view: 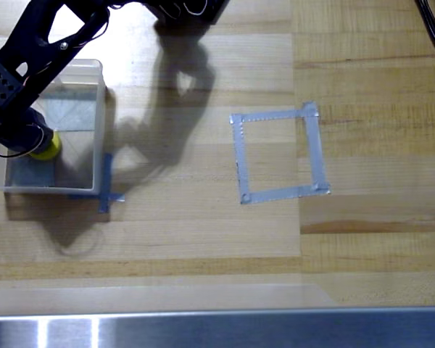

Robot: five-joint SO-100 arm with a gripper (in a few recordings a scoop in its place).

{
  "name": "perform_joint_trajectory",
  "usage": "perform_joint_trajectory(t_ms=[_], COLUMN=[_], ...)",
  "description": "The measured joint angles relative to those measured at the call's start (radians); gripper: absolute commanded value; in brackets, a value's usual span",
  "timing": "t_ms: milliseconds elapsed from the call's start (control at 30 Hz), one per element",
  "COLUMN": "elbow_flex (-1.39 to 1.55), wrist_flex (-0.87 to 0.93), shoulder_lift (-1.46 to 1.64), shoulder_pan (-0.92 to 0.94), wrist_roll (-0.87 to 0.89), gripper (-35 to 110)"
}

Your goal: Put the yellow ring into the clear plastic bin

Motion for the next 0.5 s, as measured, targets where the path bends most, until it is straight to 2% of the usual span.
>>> perform_joint_trajectory(t_ms=[300,500], elbow_flex=[0.000,0.000], wrist_flex=[0.028,0.147], shoulder_lift=[0.270,0.508], shoulder_pan=[-0.046,-0.092], wrist_roll=[0.000,0.000], gripper=[21,21])
